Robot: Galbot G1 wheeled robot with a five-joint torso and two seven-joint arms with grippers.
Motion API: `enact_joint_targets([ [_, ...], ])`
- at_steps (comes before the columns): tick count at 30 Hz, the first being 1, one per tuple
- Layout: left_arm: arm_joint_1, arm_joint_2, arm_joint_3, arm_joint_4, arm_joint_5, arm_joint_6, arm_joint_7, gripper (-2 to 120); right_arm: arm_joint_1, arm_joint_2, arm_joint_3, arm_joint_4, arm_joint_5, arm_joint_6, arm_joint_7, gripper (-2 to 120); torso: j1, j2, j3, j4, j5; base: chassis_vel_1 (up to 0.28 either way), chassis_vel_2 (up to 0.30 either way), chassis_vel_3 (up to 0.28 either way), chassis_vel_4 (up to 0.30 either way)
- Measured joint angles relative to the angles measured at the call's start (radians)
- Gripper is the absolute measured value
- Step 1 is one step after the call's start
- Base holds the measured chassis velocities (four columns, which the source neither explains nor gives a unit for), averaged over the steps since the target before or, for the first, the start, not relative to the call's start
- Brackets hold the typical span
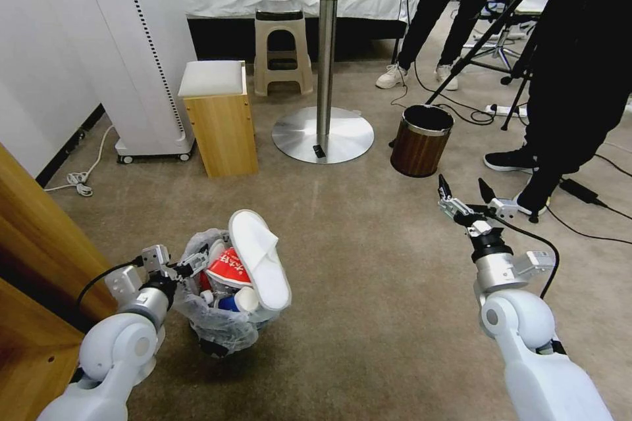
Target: Pick up the trash bin and place the garbage on the floor into it.
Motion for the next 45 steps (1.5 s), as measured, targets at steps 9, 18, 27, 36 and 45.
enact_joint_targets([
  [9, 0.001, 0.012, -0.041, -0.067, -0.016, -0.026, -0.002, 100, -0.021, 0.007, 0.001, 0.016, -0.004, -0.004, 0.003, 100, 0.0, 0.0, 0.0, 0.0, 0.0001, 0.0, 0.0, 0.0, 0.0],
  [18, 0.094, 0.015, -0.123, -0.164, 0.067, -0.08, 0.008, 100, -0.124, -0.008, 0.05, 0.106, -0.033, -0.023, 0.065, 100, 0.0, 0.0, 0.0, 0.0001, 0.0, 0.0, 0.0, 0.0, 0.0],
  [27, 0.214, 0.027, -0.226, -0.143, 0.216, -0.207, 0.143, 100, -0.279, 0.028, 0.164, 0.118, -0.19, 0.113, 0.054, 100, 0.0, 0.0, 0.0, -0.0001, 0.0, 0.0, 0.0, 0.0, 0.0],
  [36, 0.341, 0.069, -0.275, -0.083, 0.367, -0.34, 0.262, 100, -0.419, 0.034, 0.171, 0.065, -0.275, 0.253, 0.116, 100, 0.0, 0.0, 0.0, -0.0001, 0.0001, 0.0, 0.0, 0.0, 0.0],
  [45, 0.434, 0.076, -0.301, -0.109, 0.307, -0.365, 0.288, 100, -0.458, 0.054, 0.167, 0.075, -0.311, 0.282, 0.095, 100, 0.0, 0.0, 0.0, 0.0, 0.0, 0.0, 0.0, 0.0, 0.0],
])
